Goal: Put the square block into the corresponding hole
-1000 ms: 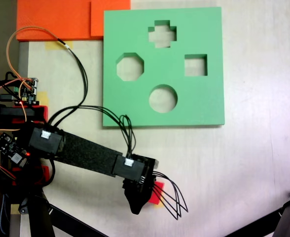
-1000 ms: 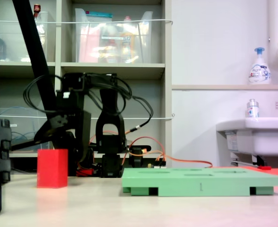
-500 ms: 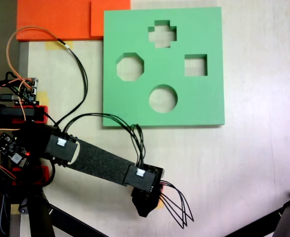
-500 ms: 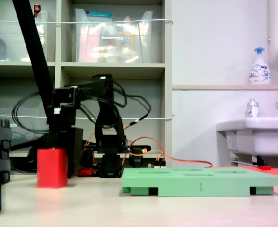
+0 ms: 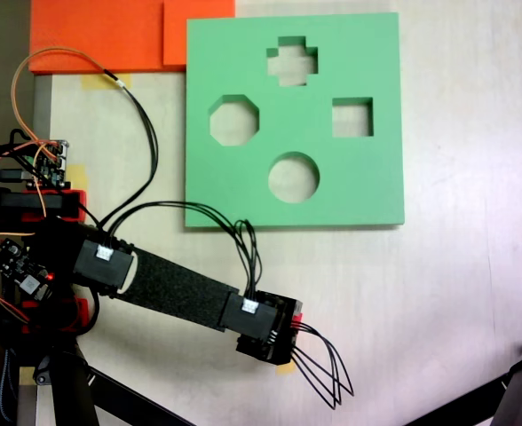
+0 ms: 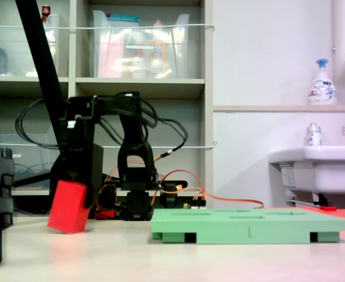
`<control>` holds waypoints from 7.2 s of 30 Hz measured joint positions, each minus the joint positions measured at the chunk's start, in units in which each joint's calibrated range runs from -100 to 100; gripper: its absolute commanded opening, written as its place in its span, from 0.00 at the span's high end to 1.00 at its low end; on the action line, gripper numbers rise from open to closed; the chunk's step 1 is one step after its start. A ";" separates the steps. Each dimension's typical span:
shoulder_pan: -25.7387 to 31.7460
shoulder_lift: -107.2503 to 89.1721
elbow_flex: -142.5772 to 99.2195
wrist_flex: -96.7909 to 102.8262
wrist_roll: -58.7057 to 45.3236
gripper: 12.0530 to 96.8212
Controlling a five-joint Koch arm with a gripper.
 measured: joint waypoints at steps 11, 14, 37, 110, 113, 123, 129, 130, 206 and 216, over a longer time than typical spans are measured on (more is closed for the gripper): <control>0.83 0.00 5.19 -5.29 0.10 0.94; 1.12 -1.09 8.23 -11.36 0.10 0.94; 20.42 -13.13 29.01 -18.40 12.80 0.94; 28.72 33.11 52.33 4.50 18.41 0.91; 28.72 33.93 52.33 4.89 18.41 0.90; 28.57 37.89 53.01 5.68 18.41 0.90; 28.13 38.44 53.60 5.58 18.27 0.89; 27.99 38.44 53.60 5.58 18.22 0.89; 9.52 -75.10 5.10 -4.31 -26.81 0.51; 8.50 -94.80 -78.29 83.21 -40.88 0.56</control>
